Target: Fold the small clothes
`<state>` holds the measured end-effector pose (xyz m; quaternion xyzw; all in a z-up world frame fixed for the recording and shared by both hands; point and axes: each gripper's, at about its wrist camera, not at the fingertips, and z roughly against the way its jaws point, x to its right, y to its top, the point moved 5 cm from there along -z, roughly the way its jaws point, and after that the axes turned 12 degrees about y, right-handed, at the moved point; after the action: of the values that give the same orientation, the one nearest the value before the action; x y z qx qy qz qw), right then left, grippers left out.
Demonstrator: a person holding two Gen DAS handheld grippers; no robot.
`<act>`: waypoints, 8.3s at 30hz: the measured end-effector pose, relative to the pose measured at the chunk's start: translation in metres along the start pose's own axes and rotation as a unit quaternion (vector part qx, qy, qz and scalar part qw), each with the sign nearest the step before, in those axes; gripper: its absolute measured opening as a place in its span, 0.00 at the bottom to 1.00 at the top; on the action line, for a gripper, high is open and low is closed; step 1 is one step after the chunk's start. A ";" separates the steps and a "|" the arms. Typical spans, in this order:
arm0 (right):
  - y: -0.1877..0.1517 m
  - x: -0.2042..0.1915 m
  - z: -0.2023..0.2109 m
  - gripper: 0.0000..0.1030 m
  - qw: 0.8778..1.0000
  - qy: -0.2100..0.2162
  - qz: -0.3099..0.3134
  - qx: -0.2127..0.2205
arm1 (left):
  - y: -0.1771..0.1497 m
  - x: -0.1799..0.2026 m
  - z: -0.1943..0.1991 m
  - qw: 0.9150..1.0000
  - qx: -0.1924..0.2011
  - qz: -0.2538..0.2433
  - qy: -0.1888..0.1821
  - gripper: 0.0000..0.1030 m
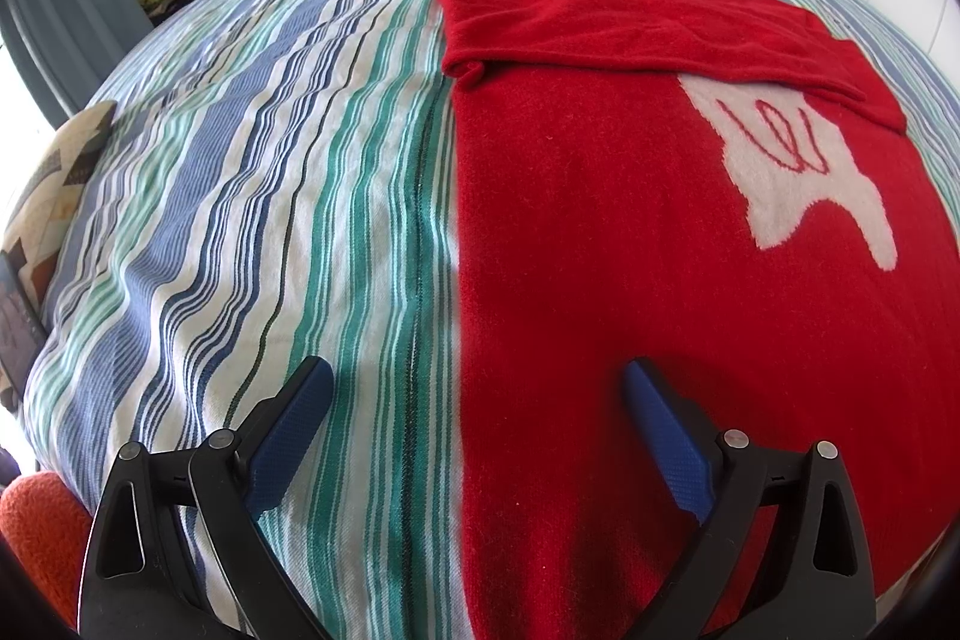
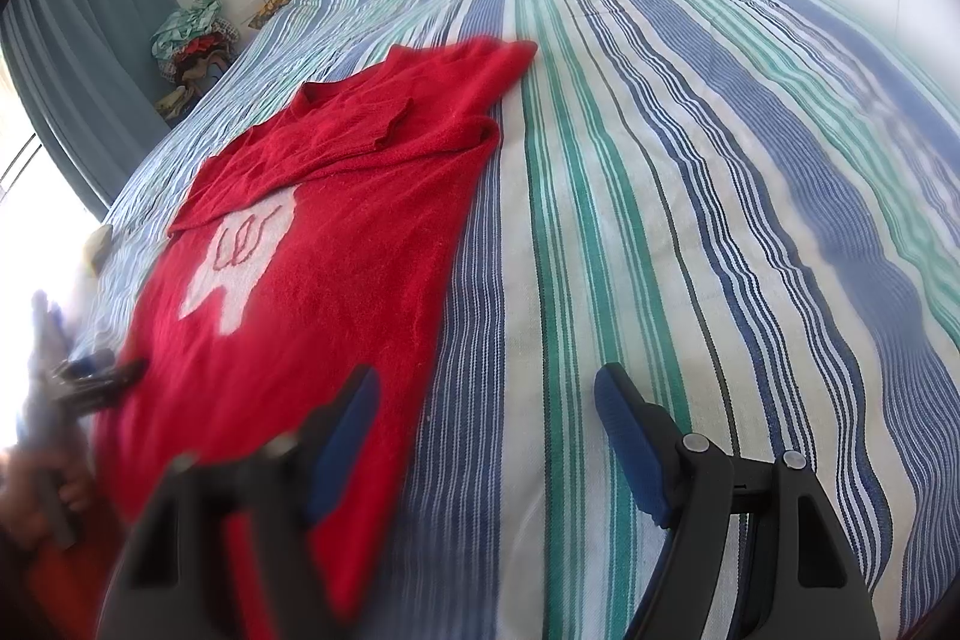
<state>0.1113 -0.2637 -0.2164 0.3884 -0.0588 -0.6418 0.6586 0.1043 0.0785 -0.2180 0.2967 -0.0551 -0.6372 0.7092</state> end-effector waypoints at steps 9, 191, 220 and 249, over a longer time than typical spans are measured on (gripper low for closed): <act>0.000 0.000 0.000 0.71 1.000 0.000 0.000 0.000 | 0.000 0.000 0.000 1.000 0.000 0.000 0.000 0.95; 0.000 0.003 0.003 0.71 1.000 0.000 -0.004 0.006 | -0.004 -0.003 -0.002 1.000 -0.003 0.003 -0.001 0.97; -0.075 -0.045 0.024 0.75 0.946 0.198 -0.176 -0.187 | -0.079 0.005 0.044 0.962 -0.183 -0.023 -0.200 0.55; 0.251 0.004 -0.150 0.07 0.986 0.110 -0.117 0.036 | 0.266 -0.001 -0.111 0.950 -0.120 0.193 -0.214 0.55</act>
<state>0.3996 -0.2330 -0.1743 0.4843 0.0370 -0.6648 0.5675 0.3865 0.1216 -0.1783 0.0504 -0.1849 -0.5387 0.8204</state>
